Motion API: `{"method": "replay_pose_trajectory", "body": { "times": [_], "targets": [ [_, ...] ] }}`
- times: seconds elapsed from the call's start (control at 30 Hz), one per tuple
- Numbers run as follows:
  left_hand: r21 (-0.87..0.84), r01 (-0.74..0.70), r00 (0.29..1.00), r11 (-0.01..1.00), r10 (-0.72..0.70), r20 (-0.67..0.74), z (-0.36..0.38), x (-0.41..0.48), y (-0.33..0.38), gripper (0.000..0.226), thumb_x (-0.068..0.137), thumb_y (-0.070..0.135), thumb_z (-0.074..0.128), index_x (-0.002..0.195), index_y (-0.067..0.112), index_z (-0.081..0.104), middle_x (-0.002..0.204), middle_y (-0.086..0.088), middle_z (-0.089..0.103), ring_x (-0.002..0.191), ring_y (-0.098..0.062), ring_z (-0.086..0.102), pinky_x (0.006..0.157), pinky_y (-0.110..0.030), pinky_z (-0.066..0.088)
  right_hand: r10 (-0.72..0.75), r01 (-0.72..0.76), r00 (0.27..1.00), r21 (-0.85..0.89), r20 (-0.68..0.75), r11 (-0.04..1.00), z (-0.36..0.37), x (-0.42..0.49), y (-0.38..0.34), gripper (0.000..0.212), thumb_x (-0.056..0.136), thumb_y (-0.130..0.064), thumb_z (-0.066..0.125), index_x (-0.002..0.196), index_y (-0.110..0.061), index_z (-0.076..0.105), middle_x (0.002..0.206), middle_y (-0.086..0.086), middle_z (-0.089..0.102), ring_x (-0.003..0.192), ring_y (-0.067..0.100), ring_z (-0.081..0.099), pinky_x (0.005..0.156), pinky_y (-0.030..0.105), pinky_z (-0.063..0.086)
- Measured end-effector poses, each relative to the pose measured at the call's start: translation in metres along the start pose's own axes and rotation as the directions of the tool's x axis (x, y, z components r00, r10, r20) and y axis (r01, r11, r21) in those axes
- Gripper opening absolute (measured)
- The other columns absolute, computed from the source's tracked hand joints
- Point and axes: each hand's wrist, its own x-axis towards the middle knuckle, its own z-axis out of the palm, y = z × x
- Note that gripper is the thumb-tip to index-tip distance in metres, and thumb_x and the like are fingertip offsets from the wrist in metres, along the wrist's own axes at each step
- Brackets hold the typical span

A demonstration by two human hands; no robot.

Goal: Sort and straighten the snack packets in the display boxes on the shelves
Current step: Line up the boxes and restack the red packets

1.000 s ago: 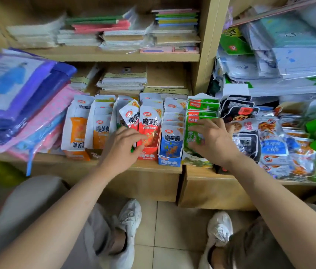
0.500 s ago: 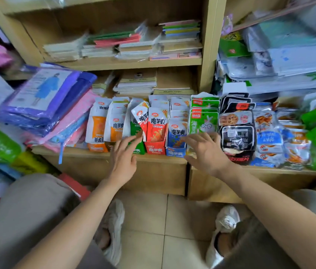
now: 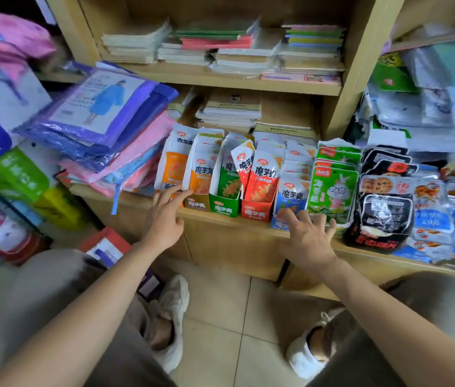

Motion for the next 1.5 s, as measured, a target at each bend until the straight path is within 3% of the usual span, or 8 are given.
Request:
{"method": "replay_pose_trajectory", "body": {
  "times": [0.17, 0.37, 0.53, 0.77, 0.9, 1.1, 1.37, 1.5],
  "targets": [
    [-0.101, -0.067, 0.992, 0.993, 0.077, 0.096, -0.011, 0.019, -0.019, 0.064, 0.077, -0.006, 0.066, 0.131, 0.027, 0.063, 0.139, 0.005, 0.048, 0.127, -0.022, 0.049, 0.104, -0.046, 0.047, 0.004, -0.016, 0.975, -0.05, -0.22, 0.999, 0.001, 0.007, -0.015, 0.042, 0.078, -0.041, 0.072, 0.116, -0.026, 0.063, 0.126, 0.006, 0.049, 0.129, 0.043, 0.03, 0.105, 0.061, 0.023],
    [-0.152, -0.058, 0.996, 0.987, 0.068, 0.062, -0.045, 0.062, -0.021, 0.032, 0.09, 0.012, 0.068, 0.119, 0.025, 0.071, 0.119, 0.009, 0.065, 0.104, -0.014, 0.062, 0.09, -0.038, 0.054, -0.206, 0.308, 0.821, 0.11, -0.533, 0.945, -0.011, 0.038, -0.059, 0.028, 0.079, -0.031, 0.077, 0.106, -0.027, 0.07, 0.118, -0.003, 0.06, 0.114, 0.033, 0.044, 0.087, 0.049, 0.037],
    [0.065, -0.131, 0.984, 0.989, 0.138, -0.116, -0.053, 0.116, -0.042, 0.045, 0.089, 0.024, 0.068, 0.133, 0.028, 0.062, 0.136, 0.005, 0.06, 0.127, -0.024, 0.046, 0.103, -0.043, 0.041, -0.378, 0.478, 0.773, 0.076, -0.509, 0.875, -0.03, 0.09, -0.1, 0.035, 0.082, -0.033, 0.075, 0.114, -0.021, 0.067, 0.126, -0.002, 0.057, 0.113, 0.027, 0.044, 0.084, 0.046, 0.041],
    [0.258, -0.152, 0.976, 0.954, 0.103, 0.192, -0.038, 0.154, -0.05, 0.083, 0.086, 0.01, 0.063, 0.156, 0.037, 0.027, 0.164, 0.015, 0.015, 0.146, -0.024, 0.015, 0.115, -0.051, 0.022, -0.421, 0.413, 0.881, -0.081, -0.218, 0.907, -0.045, 0.165, -0.148, 0.063, 0.088, -0.043, 0.071, 0.144, -0.024, 0.05, 0.151, 0.001, 0.043, 0.139, 0.029, 0.031, 0.108, 0.052, 0.029],
    [0.228, -0.184, 0.979, 0.956, 0.158, 0.128, -0.043, 0.159, -0.053, 0.053, 0.088, 0.02, 0.071, 0.134, 0.041, 0.059, 0.148, 0.015, 0.045, 0.134, -0.02, 0.034, 0.108, -0.047, 0.024, -0.307, 0.292, 0.951, -0.207, -0.043, 0.934, -0.043, 0.179, -0.16, 0.066, 0.088, -0.053, 0.066, 0.146, -0.03, 0.044, 0.153, -0.008, 0.039, 0.144, 0.022, 0.017, 0.112, 0.051, 0.021],
    [0.038, -0.203, 0.975, 0.978, 0.206, -0.081, -0.054, 0.167, -0.058, 0.011, 0.086, 0.038, 0.076, 0.097, 0.036, 0.077, 0.111, 0.013, 0.072, 0.107, -0.015, 0.054, 0.094, -0.037, 0.04, -0.279, 0.255, 0.929, -0.124, -0.244, 0.959, -0.029, 0.182, -0.16, 0.058, 0.082, -0.049, 0.074, 0.135, -0.034, 0.057, 0.141, -0.01, 0.054, 0.135, 0.024, 0.027, 0.108, 0.05, 0.025],
    [-0.248, -0.077, 0.835, 0.966, -0.073, -0.546, -0.088, 0.171, -0.05, 0.011, 0.092, 0.03, 0.066, 0.096, 0.02, 0.068, 0.08, 0.001, 0.073, 0.072, -0.027, 0.068, 0.069, -0.043, 0.054, -0.172, 0.38, 0.856, 0.369, -0.488, 0.848, -0.037, 0.19, -0.174, 0.048, 0.077, -0.046, 0.062, 0.118, -0.024, 0.07, 0.117, -0.002, 0.068, 0.119, 0.03, 0.044, 0.093, 0.049, 0.041],
    [-0.522, -0.047, 0.843, 0.851, -0.247, -0.479, -0.09, 0.169, -0.049, 0.008, 0.087, 0.03, 0.067, 0.087, 0.023, 0.064, 0.072, 0.007, 0.071, 0.066, -0.016, 0.069, 0.063, -0.049, 0.057, -0.374, 0.422, 0.89, 0.778, -0.26, 0.465, -0.055, 0.189, -0.19, 0.042, 0.085, -0.014, 0.065, 0.127, -0.015, 0.063, 0.118, 0.001, 0.071, 0.101, 0.018, 0.067, 0.085, 0.044, 0.054]
  ]
}}
